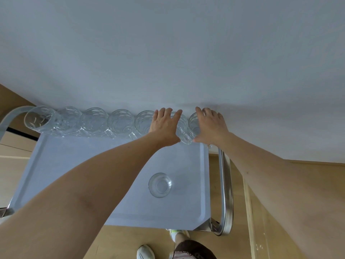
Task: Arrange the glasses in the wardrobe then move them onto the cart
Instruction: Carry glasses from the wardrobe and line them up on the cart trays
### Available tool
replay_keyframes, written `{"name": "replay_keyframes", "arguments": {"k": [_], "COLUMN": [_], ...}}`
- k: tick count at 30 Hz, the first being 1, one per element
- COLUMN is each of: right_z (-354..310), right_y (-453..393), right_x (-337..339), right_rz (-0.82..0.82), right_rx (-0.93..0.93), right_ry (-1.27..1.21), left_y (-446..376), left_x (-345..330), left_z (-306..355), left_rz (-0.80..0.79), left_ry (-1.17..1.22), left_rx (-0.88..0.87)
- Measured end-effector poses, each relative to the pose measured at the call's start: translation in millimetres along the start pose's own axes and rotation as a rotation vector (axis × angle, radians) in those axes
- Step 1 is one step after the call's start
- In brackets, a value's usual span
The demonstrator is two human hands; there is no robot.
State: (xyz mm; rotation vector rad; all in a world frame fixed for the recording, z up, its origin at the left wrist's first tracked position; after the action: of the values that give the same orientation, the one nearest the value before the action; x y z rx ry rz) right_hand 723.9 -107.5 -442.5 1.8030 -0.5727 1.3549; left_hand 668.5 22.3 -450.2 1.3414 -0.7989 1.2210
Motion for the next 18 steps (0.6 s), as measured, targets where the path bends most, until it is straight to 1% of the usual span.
{"name": "replay_keyframes", "arguments": {"k": [10,18], "right_z": [0.8,-18.8], "right_y": [13.8,32.7], "right_x": [6.7,21.4], "right_rz": [0.009,0.058], "right_rx": [-0.01,-0.022], "right_ry": [-0.05,-0.019], "left_y": [9.9,33.4], "left_x": [3.6,21.5], "left_z": [-0.5,-9.8], "left_rz": [0.008,0.067], "left_ry": [0.027,0.069], "left_rx": [0.028,0.047]}}
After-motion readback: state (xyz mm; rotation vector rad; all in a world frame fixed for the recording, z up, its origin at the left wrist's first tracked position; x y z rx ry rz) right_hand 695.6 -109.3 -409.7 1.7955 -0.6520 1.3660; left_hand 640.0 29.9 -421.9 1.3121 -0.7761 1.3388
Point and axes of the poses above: each hand's wrist, its own y-axis away from the middle knuckle, its own x-axis out of the back of the hand, z = x × y, the point moved 9 cm from there along -y, towards the middle knuckle, and after that the axes turned 4 degrees about x, right-handed, at the moved point
